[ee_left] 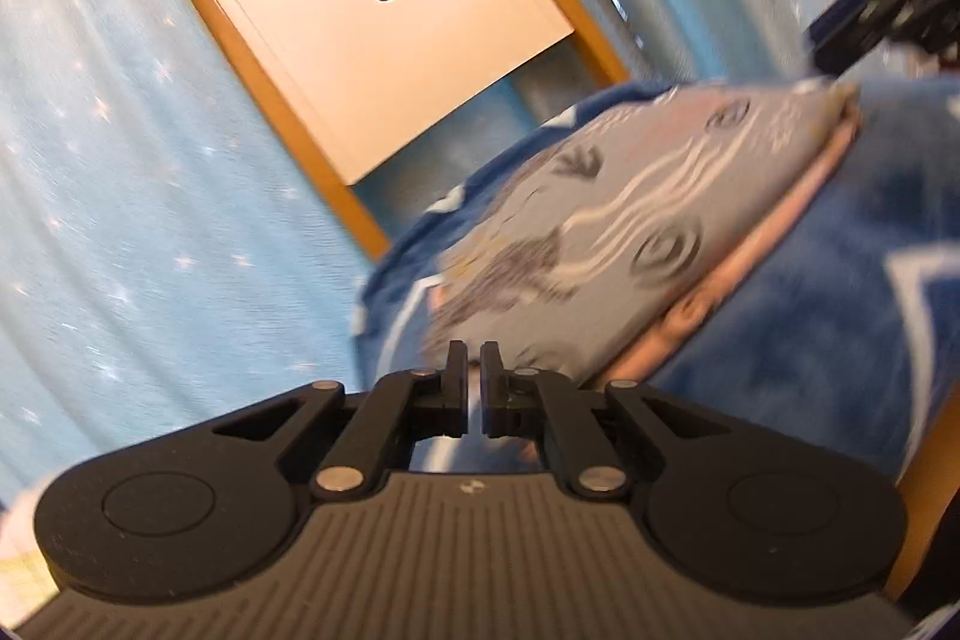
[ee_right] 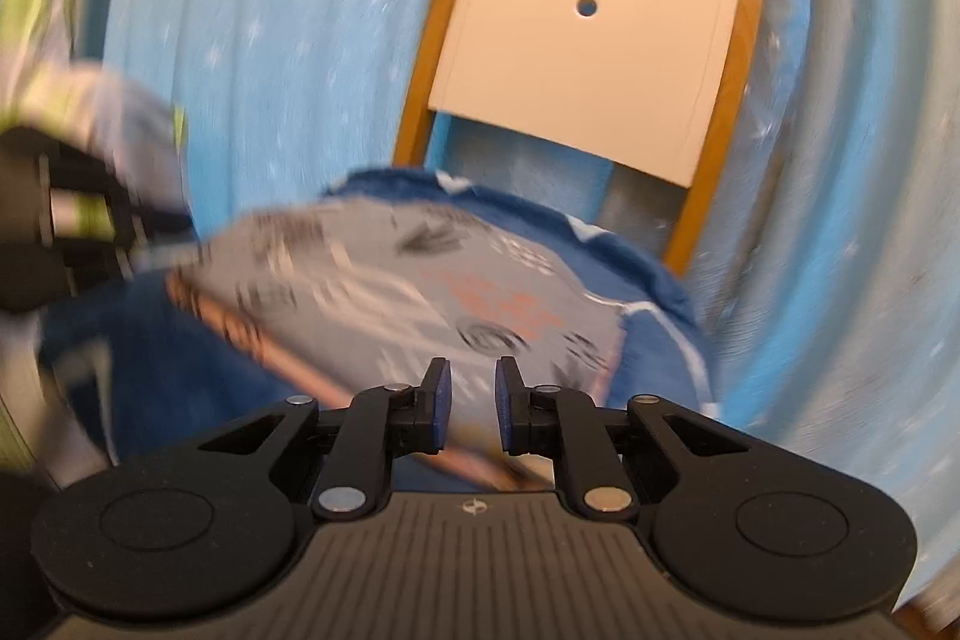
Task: Fold clothes
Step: 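Lay the shirt flat on the pink cloth and open both grippers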
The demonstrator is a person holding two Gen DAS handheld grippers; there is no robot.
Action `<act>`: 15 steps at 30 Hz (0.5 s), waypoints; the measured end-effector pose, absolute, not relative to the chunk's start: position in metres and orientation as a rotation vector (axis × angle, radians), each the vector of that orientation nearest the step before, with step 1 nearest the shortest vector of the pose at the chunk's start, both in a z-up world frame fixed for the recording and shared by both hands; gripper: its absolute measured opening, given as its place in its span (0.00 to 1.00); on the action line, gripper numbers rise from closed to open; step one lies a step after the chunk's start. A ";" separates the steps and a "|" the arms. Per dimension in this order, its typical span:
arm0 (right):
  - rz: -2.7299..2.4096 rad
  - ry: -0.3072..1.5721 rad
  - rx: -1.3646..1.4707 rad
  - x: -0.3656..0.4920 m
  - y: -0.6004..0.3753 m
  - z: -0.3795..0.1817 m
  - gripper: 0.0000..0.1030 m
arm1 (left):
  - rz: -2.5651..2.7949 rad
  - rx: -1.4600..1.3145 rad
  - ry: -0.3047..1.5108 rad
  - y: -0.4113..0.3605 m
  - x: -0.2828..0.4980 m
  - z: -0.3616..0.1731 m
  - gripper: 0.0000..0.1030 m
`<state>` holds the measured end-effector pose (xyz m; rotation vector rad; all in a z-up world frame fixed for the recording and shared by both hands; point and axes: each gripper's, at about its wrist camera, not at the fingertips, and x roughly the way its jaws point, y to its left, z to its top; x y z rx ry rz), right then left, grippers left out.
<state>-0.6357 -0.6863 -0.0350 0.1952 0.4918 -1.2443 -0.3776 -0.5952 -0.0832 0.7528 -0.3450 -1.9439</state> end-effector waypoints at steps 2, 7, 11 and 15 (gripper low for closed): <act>-1.222 0.470 0.236 -0.629 -0.699 -0.036 0.14 | -1.961 0.764 -0.329 -0.599 -0.385 -0.085 0.04; -1.207 0.514 0.295 -0.621 -0.719 -0.057 0.14 | -1.965 0.801 -0.266 -0.601 -0.390 -0.098 0.04; -1.210 0.517 0.289 -0.629 -0.716 -0.065 0.13 | -1.969 0.802 -0.258 -0.599 -0.383 -0.106 0.04; -1.211 0.510 0.305 -0.631 -0.717 -0.066 0.13 | -1.970 0.788 -0.243 -0.600 -0.382 -0.108 0.03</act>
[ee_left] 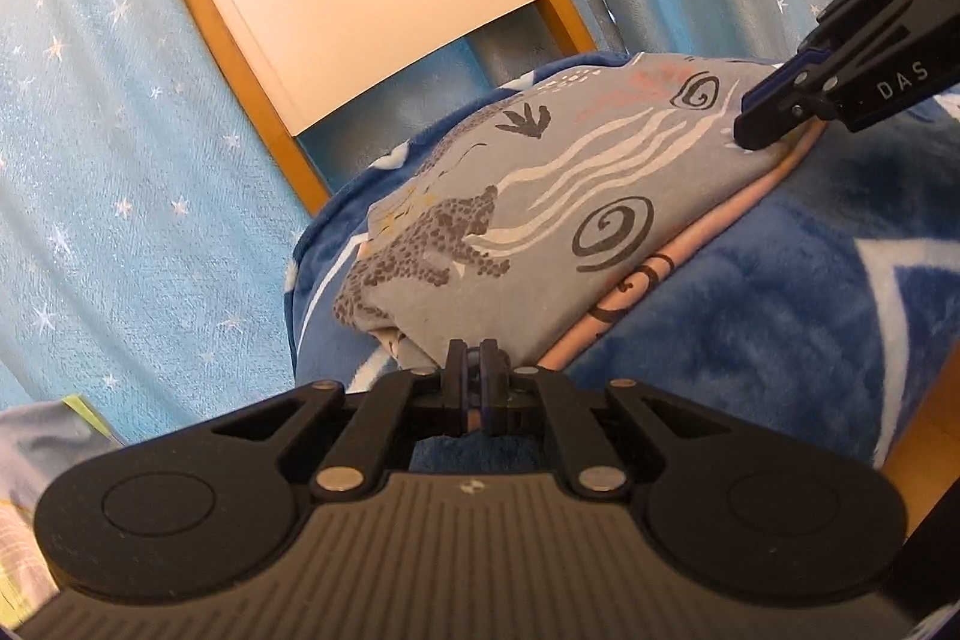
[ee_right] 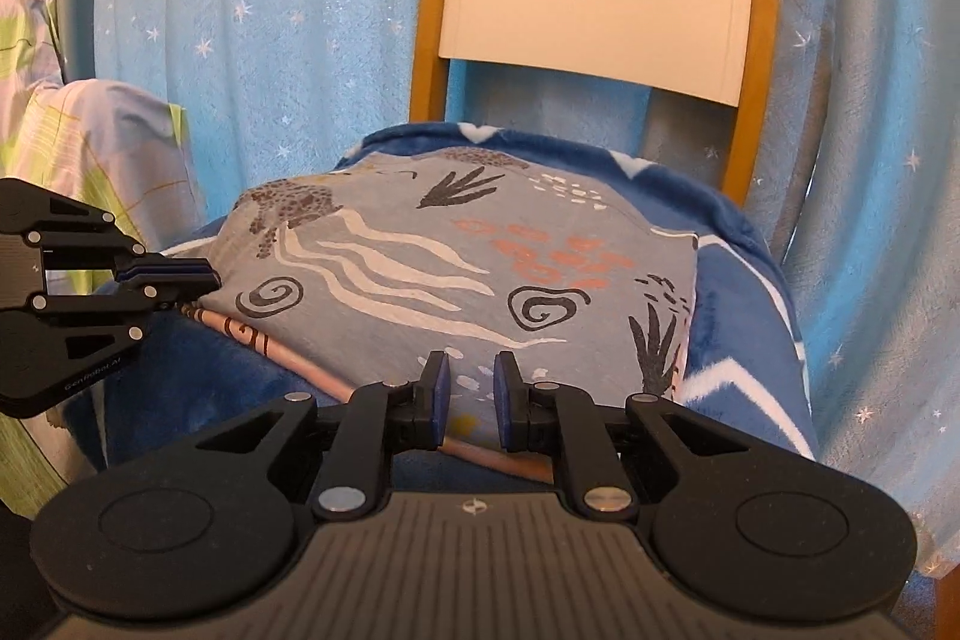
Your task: Fold clothes
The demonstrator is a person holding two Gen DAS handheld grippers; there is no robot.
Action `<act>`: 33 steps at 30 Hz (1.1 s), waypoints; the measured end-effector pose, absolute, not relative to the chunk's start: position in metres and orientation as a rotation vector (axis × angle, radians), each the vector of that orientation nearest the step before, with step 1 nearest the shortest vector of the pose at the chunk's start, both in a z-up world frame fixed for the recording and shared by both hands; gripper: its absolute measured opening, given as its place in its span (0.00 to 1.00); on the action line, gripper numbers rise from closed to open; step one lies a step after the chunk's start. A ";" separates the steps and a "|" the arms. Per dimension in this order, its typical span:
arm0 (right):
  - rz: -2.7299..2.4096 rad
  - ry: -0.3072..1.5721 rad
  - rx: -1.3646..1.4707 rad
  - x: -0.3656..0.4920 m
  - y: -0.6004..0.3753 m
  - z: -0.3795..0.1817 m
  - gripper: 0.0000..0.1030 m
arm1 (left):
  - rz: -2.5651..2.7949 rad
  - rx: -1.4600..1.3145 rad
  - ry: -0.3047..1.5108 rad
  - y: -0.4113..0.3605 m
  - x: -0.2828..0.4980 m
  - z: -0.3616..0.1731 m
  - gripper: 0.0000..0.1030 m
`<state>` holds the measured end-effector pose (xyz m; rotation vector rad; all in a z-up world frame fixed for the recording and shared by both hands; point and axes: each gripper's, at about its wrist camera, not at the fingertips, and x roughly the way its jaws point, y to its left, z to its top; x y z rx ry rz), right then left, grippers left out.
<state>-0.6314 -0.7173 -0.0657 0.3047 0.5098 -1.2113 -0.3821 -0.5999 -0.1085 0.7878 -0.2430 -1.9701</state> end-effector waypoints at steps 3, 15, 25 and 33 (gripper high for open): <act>-1.220 0.503 0.309 -0.634 -0.715 -0.064 0.13 | -1.973 0.783 -0.235 -0.600 -0.381 -0.108 0.03; -1.286 0.449 0.317 -0.646 -0.698 -0.067 0.10 | -1.972 0.755 -0.201 -0.600 -0.379 -0.108 0.03; -1.337 0.428 0.398 -0.657 -0.696 -0.065 0.15 | -1.972 0.749 -0.195 -0.598 -0.378 -0.108 0.03; -1.365 0.364 0.493 -0.671 -0.680 -0.064 0.20 | -1.970 0.732 -0.147 -0.594 -0.375 -0.103 0.03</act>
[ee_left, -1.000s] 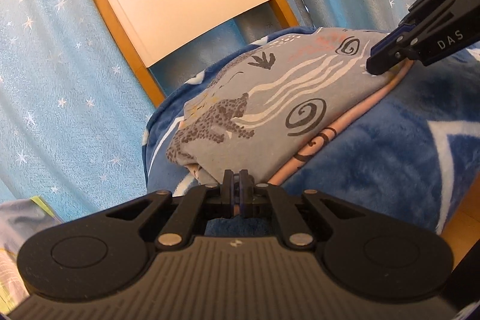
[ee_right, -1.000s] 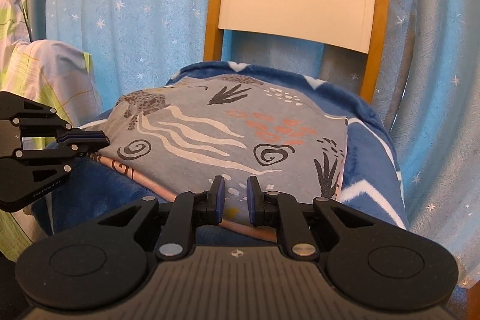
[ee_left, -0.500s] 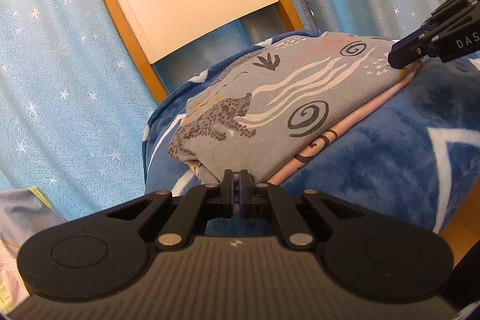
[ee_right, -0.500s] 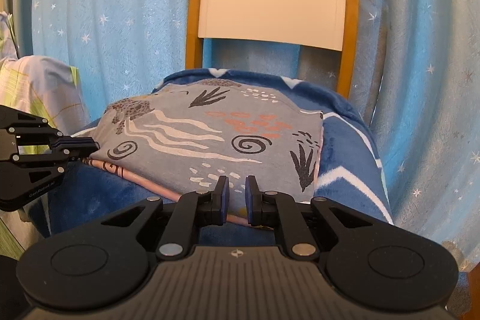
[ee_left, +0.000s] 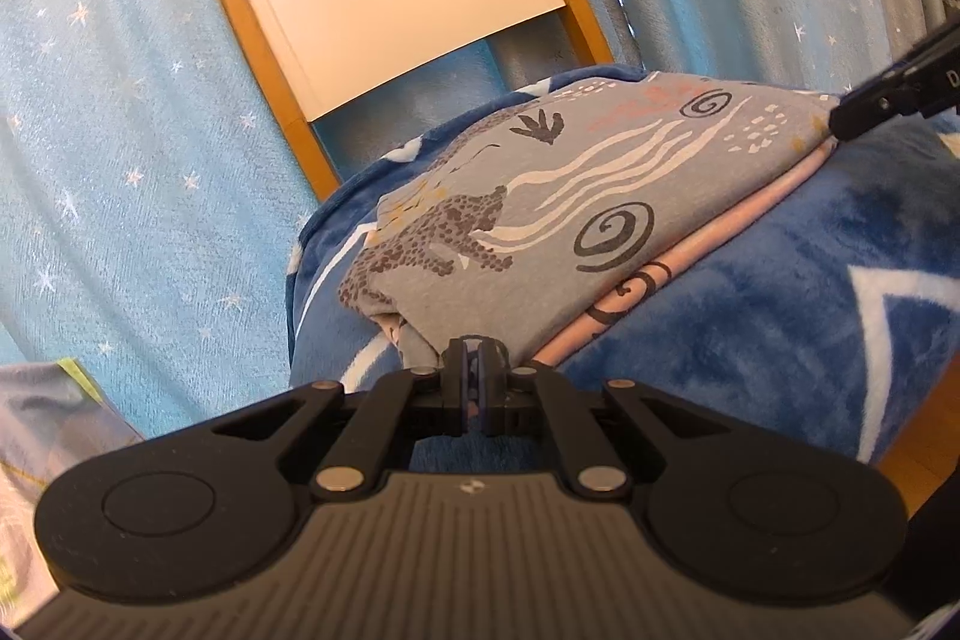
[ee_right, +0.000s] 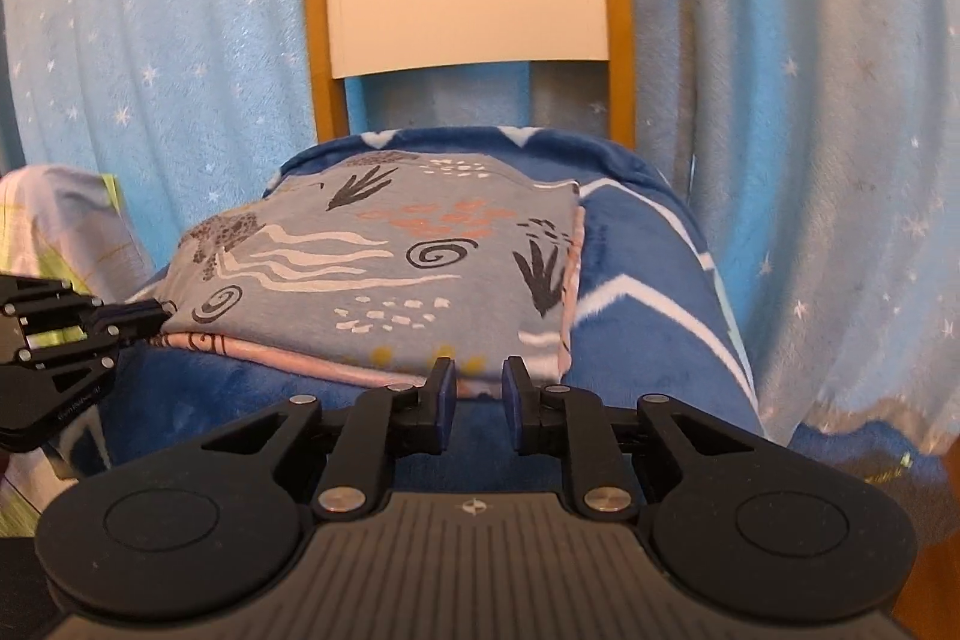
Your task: Fold clothes
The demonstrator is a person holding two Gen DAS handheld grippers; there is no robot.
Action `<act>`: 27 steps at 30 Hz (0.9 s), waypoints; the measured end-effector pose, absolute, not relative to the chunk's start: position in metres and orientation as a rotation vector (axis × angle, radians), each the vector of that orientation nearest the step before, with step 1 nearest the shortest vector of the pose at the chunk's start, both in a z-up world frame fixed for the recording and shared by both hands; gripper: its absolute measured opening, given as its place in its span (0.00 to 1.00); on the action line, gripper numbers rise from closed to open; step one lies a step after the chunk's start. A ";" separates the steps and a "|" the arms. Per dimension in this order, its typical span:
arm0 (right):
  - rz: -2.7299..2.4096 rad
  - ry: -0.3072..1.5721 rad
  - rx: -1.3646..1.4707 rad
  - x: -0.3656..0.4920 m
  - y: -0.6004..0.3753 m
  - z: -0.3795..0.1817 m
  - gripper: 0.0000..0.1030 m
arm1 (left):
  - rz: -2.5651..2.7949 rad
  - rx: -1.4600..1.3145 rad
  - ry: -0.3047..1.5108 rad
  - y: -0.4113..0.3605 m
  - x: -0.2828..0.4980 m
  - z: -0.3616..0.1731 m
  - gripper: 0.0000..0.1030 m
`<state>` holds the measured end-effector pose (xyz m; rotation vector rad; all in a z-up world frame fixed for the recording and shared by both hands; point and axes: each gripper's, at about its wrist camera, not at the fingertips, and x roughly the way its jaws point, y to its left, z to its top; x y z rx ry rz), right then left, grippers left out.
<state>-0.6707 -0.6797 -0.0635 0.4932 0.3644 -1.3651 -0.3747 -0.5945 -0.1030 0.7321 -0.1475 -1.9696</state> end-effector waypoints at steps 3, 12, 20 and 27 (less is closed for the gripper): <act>-1.367 0.335 0.527 -0.673 -0.674 -0.064 0.24 | -1.968 0.721 -0.121 -0.592 -0.373 -0.101 0.03; -1.378 0.284 0.627 -0.672 -0.662 -0.078 0.35 | -1.971 0.650 0.082 -0.585 -0.354 -0.098 0.20; -1.403 0.288 0.595 -0.657 -0.653 -0.089 0.45 | -1.951 0.621 0.161 -0.574 -0.345 -0.100 0.21; -1.413 0.331 0.527 -0.645 -0.648 -0.092 0.54 | -1.939 0.617 0.167 -0.573 -0.347 -0.101 0.21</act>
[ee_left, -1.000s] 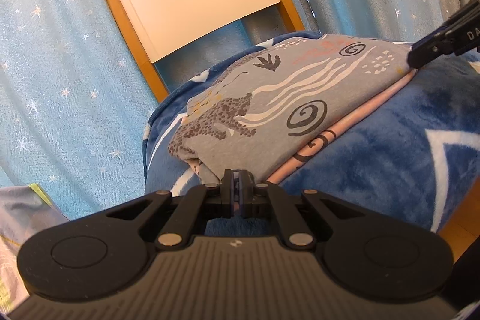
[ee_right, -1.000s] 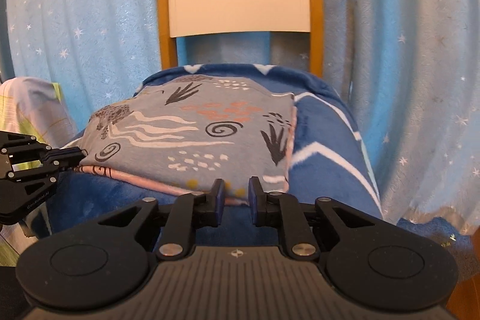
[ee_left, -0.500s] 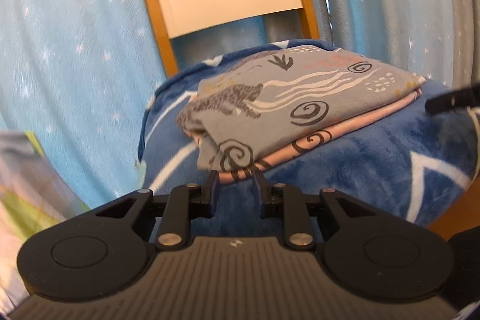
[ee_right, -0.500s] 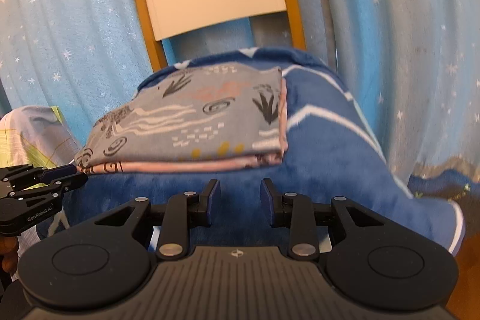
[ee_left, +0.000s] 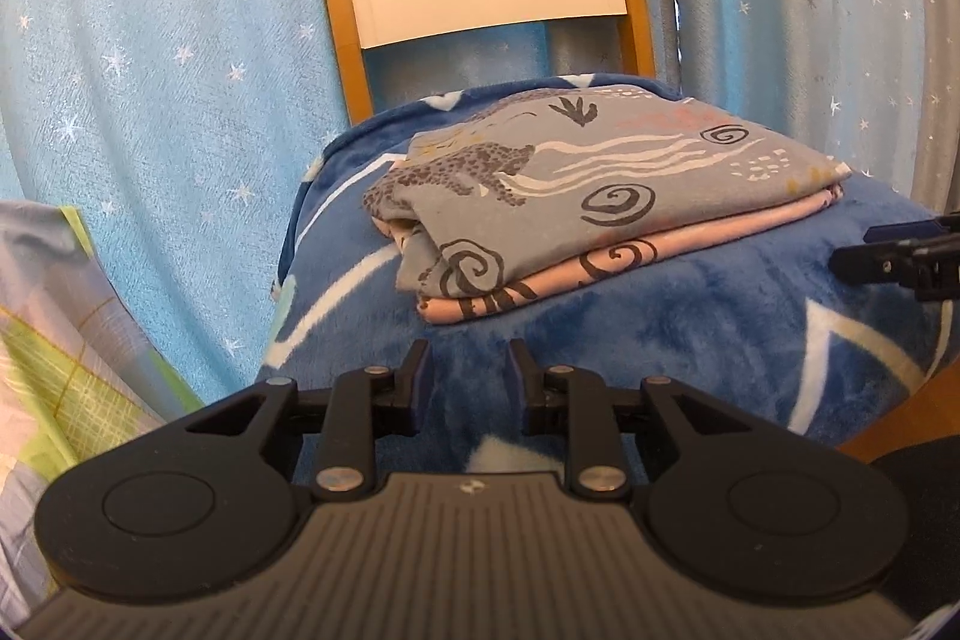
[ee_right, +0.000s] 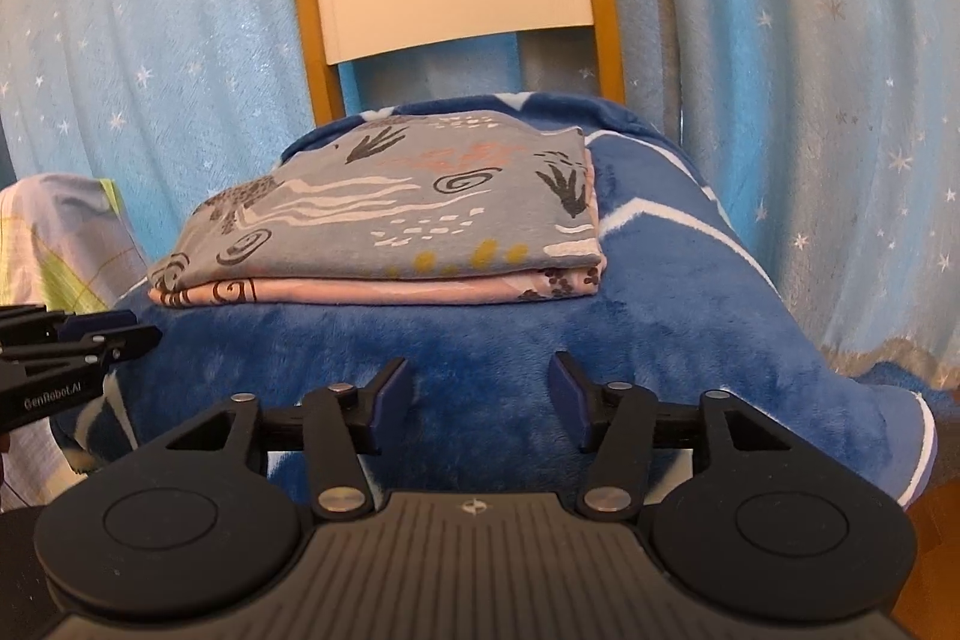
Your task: Fold clothes
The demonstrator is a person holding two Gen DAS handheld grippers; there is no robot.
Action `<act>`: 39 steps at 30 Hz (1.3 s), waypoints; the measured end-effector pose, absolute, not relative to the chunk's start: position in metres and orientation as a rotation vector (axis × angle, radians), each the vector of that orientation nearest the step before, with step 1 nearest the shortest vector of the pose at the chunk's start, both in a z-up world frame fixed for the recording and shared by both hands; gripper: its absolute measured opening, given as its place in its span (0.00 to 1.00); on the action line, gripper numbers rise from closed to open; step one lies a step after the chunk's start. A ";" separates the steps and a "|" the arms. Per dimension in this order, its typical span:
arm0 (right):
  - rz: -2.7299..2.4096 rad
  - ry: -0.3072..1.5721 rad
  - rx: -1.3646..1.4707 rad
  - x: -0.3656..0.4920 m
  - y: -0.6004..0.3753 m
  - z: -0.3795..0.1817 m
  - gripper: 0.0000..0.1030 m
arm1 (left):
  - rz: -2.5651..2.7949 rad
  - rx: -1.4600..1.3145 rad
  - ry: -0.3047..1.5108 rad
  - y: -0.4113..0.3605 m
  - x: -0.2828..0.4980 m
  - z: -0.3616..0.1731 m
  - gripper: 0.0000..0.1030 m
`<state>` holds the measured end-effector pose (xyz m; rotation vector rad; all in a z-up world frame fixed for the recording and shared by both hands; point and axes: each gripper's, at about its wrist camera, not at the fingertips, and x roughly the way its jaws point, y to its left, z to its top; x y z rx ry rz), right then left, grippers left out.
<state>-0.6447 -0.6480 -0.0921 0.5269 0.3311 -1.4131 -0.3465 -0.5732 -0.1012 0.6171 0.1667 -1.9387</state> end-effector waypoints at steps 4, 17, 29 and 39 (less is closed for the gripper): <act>-1.429 0.317 0.517 -0.642 -0.645 -0.088 0.56 | -1.950 0.569 0.172 -0.570 -0.344 -0.098 0.22; -1.465 0.341 0.463 -0.635 -0.644 -0.094 0.66 | -1.973 0.551 0.253 -0.571 -0.347 -0.102 0.49; -1.490 0.395 0.411 -0.626 -0.648 -0.100 0.95 | -2.009 0.565 0.263 -0.574 -0.355 -0.110 0.98; -1.493 0.417 0.391 -0.624 -0.651 -0.107 1.00 | -1.993 0.559 0.268 -0.575 -0.357 -0.114 1.00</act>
